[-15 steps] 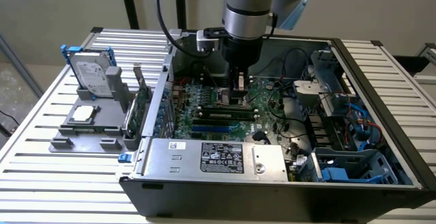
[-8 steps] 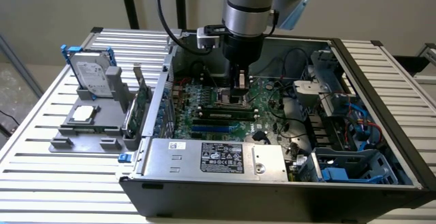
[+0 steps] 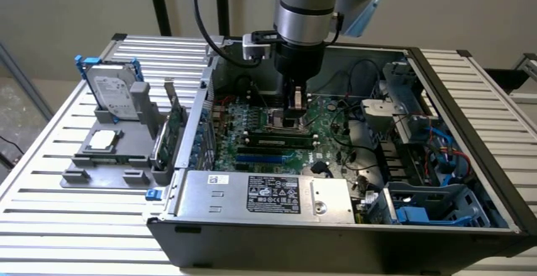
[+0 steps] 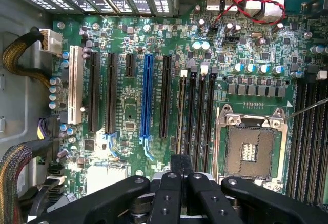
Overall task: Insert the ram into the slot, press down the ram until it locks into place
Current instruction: 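Press down the ram until it locks into place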
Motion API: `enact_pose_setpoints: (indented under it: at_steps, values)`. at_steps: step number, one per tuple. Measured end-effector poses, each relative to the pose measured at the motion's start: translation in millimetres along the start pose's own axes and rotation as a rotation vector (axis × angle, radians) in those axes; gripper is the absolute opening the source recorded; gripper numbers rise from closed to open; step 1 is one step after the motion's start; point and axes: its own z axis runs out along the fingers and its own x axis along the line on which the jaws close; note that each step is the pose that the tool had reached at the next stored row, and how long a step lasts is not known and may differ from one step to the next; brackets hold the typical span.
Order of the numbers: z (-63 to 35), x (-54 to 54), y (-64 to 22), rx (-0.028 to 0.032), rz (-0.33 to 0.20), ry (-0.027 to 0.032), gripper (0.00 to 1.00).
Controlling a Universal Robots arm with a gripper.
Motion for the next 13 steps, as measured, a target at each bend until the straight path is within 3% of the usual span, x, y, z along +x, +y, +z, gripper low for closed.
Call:
enact_pose_setpoints:
  at_steps: [10, 13]
  values:
    - [0.0, 0.0, 0.0, -0.0002, 0.0, -0.0001, 0.11]
    - [0.0, 1.3, 0.0, -0.0042, 0.02, -0.0004, 0.11]
